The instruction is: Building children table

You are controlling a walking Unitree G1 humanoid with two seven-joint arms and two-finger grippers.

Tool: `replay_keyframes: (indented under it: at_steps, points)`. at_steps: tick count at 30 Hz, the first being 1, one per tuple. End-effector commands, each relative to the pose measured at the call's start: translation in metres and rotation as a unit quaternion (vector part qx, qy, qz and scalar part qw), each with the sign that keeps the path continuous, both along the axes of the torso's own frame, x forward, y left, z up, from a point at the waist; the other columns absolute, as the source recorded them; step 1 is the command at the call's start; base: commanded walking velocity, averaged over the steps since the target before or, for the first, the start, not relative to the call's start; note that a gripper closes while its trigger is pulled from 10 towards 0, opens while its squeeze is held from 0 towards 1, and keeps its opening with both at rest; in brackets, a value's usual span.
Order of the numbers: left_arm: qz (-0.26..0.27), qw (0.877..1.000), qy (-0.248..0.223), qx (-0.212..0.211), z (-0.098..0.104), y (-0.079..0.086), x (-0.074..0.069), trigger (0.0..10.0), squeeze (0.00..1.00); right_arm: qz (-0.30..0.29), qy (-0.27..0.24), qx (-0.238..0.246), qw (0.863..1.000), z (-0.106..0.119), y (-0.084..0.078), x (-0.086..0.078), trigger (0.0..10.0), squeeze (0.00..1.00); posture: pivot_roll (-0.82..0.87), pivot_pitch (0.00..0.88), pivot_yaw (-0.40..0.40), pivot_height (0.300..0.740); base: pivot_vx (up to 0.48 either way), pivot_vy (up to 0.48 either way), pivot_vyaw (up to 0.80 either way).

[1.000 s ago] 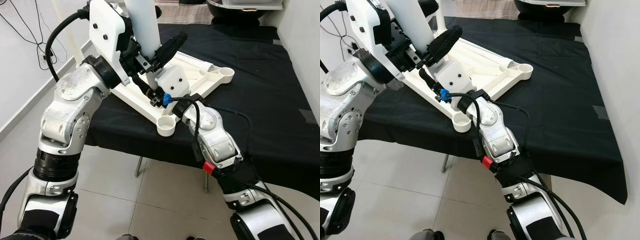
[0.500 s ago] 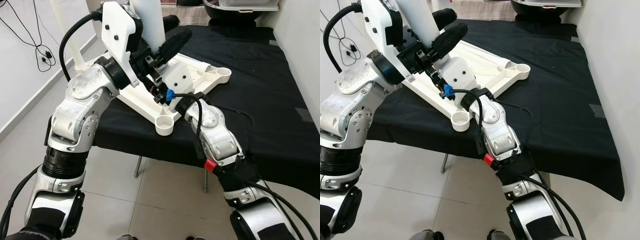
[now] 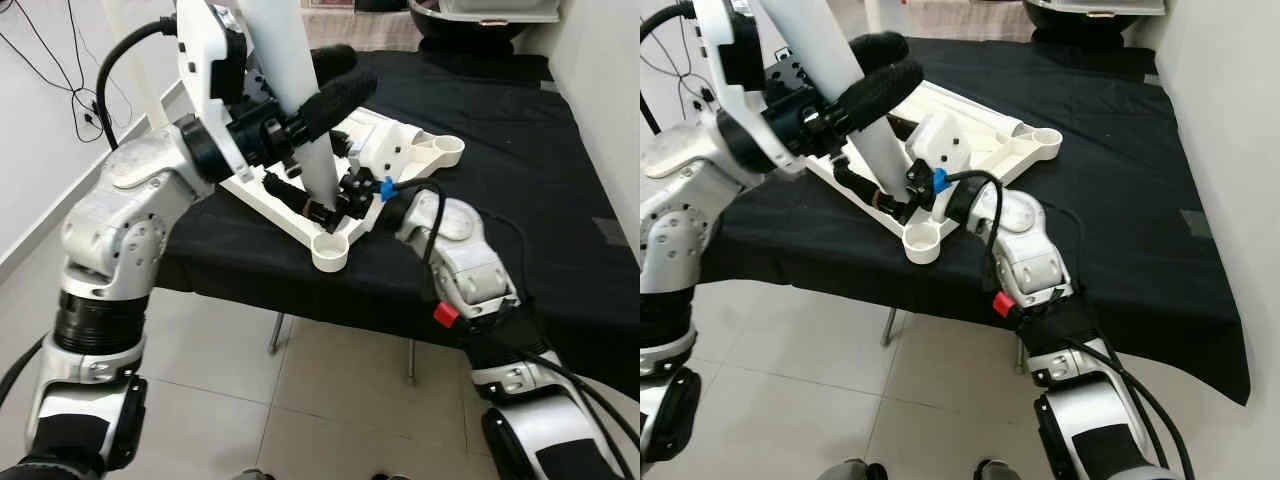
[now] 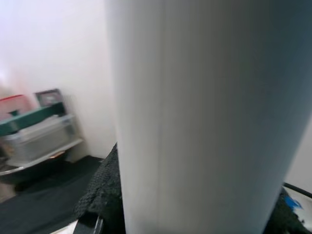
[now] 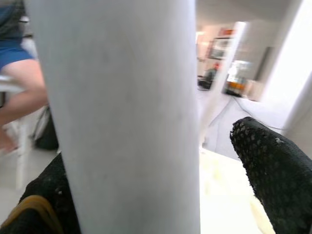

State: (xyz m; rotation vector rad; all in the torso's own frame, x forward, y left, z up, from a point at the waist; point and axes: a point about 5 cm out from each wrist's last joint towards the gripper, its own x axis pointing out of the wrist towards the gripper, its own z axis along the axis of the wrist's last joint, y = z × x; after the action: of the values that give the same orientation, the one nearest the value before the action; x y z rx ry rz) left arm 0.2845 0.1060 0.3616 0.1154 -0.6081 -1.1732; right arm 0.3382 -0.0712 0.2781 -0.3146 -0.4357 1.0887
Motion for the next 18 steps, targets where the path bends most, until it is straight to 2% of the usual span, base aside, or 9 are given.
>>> replay_keyframes:
  at_steps: [1,3,5,12,13,18]
  points:
    - [-0.077,0.996,0.000,0.035,-0.007,-0.016,-0.013,0.0,0.00,0.053,0.002,-0.022,0.998,0.002,0.017,-0.008,10.0,0.00,0.01,0.099,0.027,0.740,0.000,0.000,0.00]
    - [-0.107,0.990,0.013,0.087,-0.019,-0.018,-0.014,0.0,0.00,0.095,0.003,-0.072,0.993,-0.007,0.018,-0.014,10.0,0.00,0.01,0.100,0.026,0.740,0.000,0.000,0.00]
    - [-0.118,0.987,0.019,0.106,-0.024,-0.020,-0.014,0.0,0.00,0.108,0.002,-0.088,0.990,-0.010,0.018,-0.017,10.0,0.00,0.01,0.101,0.026,0.740,0.000,0.000,0.00]
    - [-0.130,0.983,0.017,0.128,-0.027,-0.025,-0.012,0.0,0.00,0.126,0.041,-0.094,0.987,-0.014,0.018,-0.018,9.9,0.00,0.00,0.101,0.027,0.740,0.000,0.000,0.00]
    - [-0.134,0.982,0.011,0.134,-0.026,-0.027,-0.013,0.0,0.00,0.131,0.065,-0.095,0.985,-0.017,0.019,-0.020,0.0,0.00,-0.01,0.102,0.027,0.740,0.000,0.000,0.00]
    - [-0.143,0.978,-0.008,0.151,-0.020,-0.031,-0.013,0.0,0.00,0.130,0.132,-0.093,0.978,-0.024,0.019,-0.022,0.0,0.00,-0.01,0.105,0.029,0.740,0.000,0.000,0.00]
